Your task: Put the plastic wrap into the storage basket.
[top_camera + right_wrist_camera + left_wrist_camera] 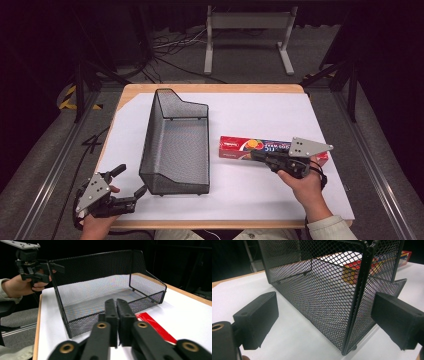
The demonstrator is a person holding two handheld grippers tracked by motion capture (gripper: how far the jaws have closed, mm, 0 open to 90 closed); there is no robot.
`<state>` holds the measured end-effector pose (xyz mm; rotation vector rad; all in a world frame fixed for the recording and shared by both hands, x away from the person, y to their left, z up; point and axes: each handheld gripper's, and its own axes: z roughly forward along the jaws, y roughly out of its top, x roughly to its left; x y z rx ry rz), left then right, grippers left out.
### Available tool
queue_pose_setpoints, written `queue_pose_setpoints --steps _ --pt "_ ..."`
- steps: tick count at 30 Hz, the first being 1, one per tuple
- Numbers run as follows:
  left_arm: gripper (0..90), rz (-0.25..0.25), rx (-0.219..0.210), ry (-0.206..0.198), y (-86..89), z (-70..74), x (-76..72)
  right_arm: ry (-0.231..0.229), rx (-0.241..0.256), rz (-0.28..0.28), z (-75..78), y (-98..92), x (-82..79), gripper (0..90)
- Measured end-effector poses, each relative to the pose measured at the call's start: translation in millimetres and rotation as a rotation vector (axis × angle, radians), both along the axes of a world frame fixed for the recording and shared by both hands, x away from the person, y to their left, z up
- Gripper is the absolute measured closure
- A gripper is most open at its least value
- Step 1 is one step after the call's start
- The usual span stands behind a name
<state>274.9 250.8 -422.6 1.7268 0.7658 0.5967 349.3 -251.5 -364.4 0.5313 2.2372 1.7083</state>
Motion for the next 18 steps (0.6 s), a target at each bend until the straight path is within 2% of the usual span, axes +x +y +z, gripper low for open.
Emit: queue_pose_setpoints --steps 4,6,8,9,10,11,13,18 --pt "8.3 0.003 0.001 0.000 1.3 0.1 -0.9 0.044 -0.040 0.017 -1.1 10.9 11.2 90.0" --pt "8.3 0.004 0.001 -0.001 1.6 0.1 -1.2 0.087 -0.080 0.044 -1.5 18.1 17.7 90.0" --pt "8.3 0.004 0.002 -0.003 1.4 -0.3 -1.4 0.107 -0.105 0.056 -1.2 23.2 22.4 90.0" --pt "8.3 0.004 0.002 -0.003 1.4 -0.3 -1.5 0.118 -0.125 0.055 -1.0 26.2 25.1 90.0" --pt "8.3 0.004 0.002 -0.003 1.4 -0.3 -1.5 0.118 -0.125 0.055 -1.0 26.2 25.1 90.0" --pt "8.3 0.005 0.003 -0.004 2.0 -0.3 -1.7 0.131 -0.160 0.053 -1.6 31.1 30.1 90.0" --pt "8.3 0.007 0.000 -0.002 2.3 -0.6 -1.8 0.142 -0.189 0.048 -2.9 34.3 34.3 90.0" --pt "8.3 0.009 -0.002 -0.002 2.8 -0.8 -1.5 0.174 -0.244 0.028 -9.2 41.0 45.1 90.0"
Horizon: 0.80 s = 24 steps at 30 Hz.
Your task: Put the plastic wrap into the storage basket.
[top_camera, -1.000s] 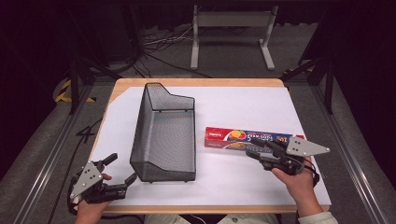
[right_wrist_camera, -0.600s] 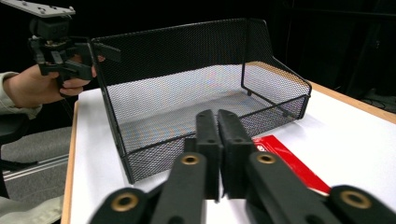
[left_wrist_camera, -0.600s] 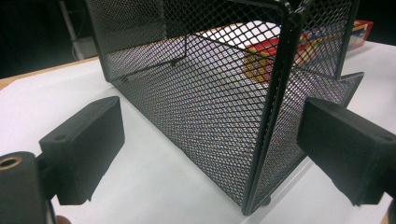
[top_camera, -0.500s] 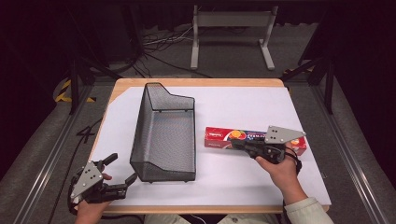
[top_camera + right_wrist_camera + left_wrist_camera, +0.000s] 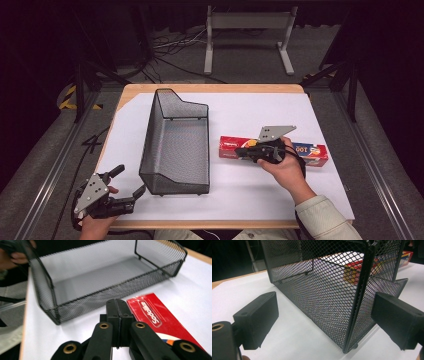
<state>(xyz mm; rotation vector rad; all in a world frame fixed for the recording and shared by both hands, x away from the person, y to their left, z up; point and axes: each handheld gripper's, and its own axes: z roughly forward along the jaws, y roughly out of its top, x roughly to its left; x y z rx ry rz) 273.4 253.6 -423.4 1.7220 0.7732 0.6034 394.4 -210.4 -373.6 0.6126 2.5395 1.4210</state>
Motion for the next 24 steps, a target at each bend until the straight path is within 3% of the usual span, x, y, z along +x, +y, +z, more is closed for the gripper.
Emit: queue_pose_setpoints --steps 1,2,7,16,24 --pt "8.3 0.000 0.000 0.000 0.0 0.0 0.0 0.000 0.000 0.000 0.0 0.0 0.0 90.0" --pt "8.3 -0.001 0.000 0.001 -0.2 0.0 0.0 0.018 -0.039 -0.006 -4.3 3.9 4.9 90.0" --pt "8.4 -0.001 0.000 0.002 -0.1 0.0 -0.1 0.025 -0.120 -0.008 -12.5 11.3 13.2 90.0" --pt "8.4 0.000 0.001 0.002 -0.3 -0.4 0.5 0.059 -0.197 0.000 -27.3 25.1 21.8 90.0" --pt "8.4 -0.001 -0.002 0.004 -0.3 -0.3 0.6 0.061 -0.308 -0.029 -41.8 38.8 28.4 90.0"
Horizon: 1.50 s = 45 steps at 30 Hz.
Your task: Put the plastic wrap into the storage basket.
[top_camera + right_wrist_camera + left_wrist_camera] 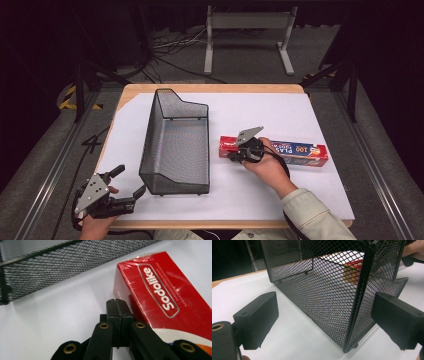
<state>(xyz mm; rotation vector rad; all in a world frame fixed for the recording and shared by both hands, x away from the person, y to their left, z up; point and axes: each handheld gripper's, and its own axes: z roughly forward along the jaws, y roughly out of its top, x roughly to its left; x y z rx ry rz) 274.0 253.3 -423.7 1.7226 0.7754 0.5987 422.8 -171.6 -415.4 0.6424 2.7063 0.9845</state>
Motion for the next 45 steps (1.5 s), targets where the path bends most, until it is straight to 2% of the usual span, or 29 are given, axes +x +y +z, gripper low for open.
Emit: queue_pose_setpoints --steps 7,10,16,24,26,30,32,36,40,45 --pt "8.4 -0.004 0.007 0.002 0.0 0.1 0.3 -0.010 -0.015 -0.015 -2.2 2.3 4.2 90.0" --pt "8.4 -0.007 0.013 0.005 -0.2 0.2 0.2 -0.016 -0.026 -0.044 -1.4 3.2 8.7 90.0" --pt "8.4 -0.006 0.009 0.004 -0.2 -0.2 0.3 0.000 -0.019 -0.138 1.2 1.4 25.8 90.0" --pt "8.4 -0.005 0.008 0.005 0.6 -0.5 0.0 -0.005 -0.037 -0.203 2.7 -1.2 42.9 90.0" --pt "8.4 -0.004 0.005 0.004 0.5 -0.6 0.1 -0.005 -0.039 -0.210 2.7 -1.9 45.1 90.0" --pt "8.4 -0.005 0.009 0.002 0.5 -0.7 0.4 -0.002 -0.035 -0.186 4.8 -3.5 43.4 90.0" --pt "8.4 -0.005 0.010 0.003 0.5 -0.6 0.4 0.022 0.013 -0.154 8.8 -6.7 41.1 90.0" --pt "8.4 -0.005 0.011 0.004 0.1 -0.5 0.5 0.001 0.077 -0.148 29.6 -26.7 34.6 90.0" --pt "8.4 -0.009 0.017 0.005 -0.4 0.1 0.4 -0.038 0.094 -0.208 48.5 -57.9 32.8 90.0" --pt "8.4 -0.004 0.012 0.006 -1.7 -0.2 0.8 -0.057 0.111 -0.302 59.3 -99.8 31.7 90.0"
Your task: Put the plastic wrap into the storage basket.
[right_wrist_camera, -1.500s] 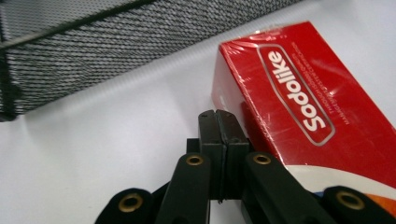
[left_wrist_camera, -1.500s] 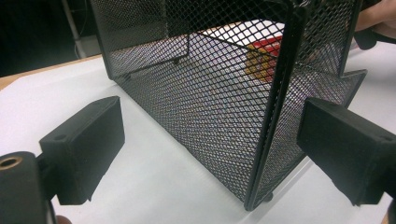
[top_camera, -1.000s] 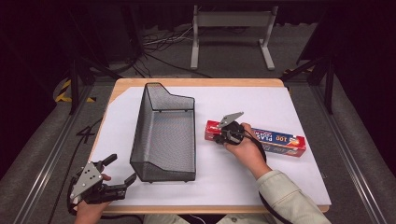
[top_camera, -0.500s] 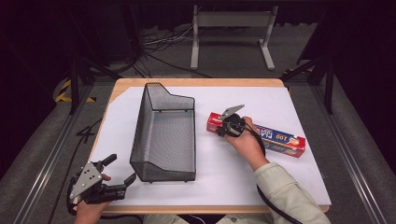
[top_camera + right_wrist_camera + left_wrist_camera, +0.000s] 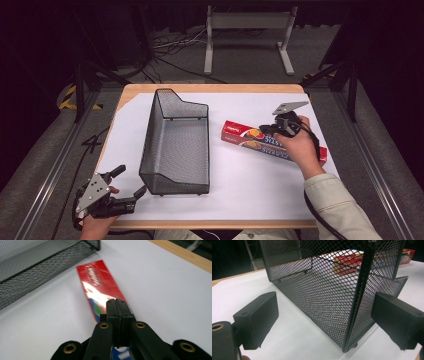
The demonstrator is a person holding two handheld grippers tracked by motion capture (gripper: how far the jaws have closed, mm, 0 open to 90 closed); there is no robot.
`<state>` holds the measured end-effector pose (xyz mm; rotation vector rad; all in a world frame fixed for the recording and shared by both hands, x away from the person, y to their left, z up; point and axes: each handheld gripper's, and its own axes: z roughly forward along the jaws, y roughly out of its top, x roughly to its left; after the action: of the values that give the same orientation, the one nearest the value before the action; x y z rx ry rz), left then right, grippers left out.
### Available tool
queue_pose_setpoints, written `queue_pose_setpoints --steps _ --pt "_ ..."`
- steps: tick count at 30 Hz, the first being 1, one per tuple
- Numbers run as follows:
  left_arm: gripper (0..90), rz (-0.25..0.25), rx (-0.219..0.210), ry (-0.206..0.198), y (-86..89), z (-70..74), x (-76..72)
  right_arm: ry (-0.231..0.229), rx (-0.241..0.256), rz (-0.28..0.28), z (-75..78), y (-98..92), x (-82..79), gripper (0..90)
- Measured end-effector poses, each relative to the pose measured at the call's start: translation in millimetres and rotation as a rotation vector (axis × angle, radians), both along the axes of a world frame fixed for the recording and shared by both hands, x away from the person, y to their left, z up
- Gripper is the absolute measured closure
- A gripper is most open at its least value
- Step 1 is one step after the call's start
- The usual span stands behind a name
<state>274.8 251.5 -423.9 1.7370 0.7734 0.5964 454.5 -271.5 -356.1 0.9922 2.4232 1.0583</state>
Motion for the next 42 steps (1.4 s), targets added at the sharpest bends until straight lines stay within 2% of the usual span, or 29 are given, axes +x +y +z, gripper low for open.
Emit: queue_pose_setpoints --steps 2,3,5,7,9,15,21,28,29,30,40,42 --pt "8.4 0.000 0.001 0.000 -0.3 0.0 0.0 0.002 0.005 -0.012 0.6 -6.0 -0.1 90.0" --pt "8.4 -0.001 0.005 -0.002 -0.4 0.0 0.2 0.004 0.018 -0.052 1.0 -22.6 -0.7 90.0" --pt "8.4 0.000 0.002 0.001 -0.4 -0.1 0.1 0.007 0.017 -0.085 0.6 -35.6 -0.9 90.0" --pt "8.4 0.001 0.001 0.001 -0.4 -0.1 0.1 0.009 0.015 -0.096 0.2 -40.0 -0.9 90.0" --pt "8.4 0.001 0.002 0.001 -0.4 -0.1 0.0 0.015 -0.007 -0.141 -1.9 -58.4 -0.3 90.0" --pt "8.3 0.002 0.001 0.001 -0.2 -0.1 0.0 0.040 -0.036 -0.193 -6.9 -79.3 0.0 90.0" --pt "8.4 0.003 0.003 0.004 -0.6 -0.1 0.2 0.087 -0.085 -0.261 -17.4 -103.9 0.1 90.0" --pt "8.4 0.001 0.008 0.003 -0.4 0.2 0.2 0.146 -0.109 -0.298 -27.9 -119.9 0.3 90.0" --pt "8.4 0.001 0.005 0.006 -0.6 0.1 0.1 0.162 -0.114 -0.299 -29.7 -121.7 0.2 90.0" --pt "8.4 0.001 0.005 0.005 -0.7 0.1 0.2 0.203 -0.117 -0.300 -34.6 -123.8 -0.2 90.0" --pt "8.4 0.001 0.004 0.006 -0.6 0.0 0.2 0.272 -0.101 -0.291 -37.6 -120.3 -12.9 90.0" --pt "8.4 0.002 0.006 0.001 -0.6 0.0 0.1 0.305 -0.099 -0.279 -37.7 -117.1 -19.5 90.0"
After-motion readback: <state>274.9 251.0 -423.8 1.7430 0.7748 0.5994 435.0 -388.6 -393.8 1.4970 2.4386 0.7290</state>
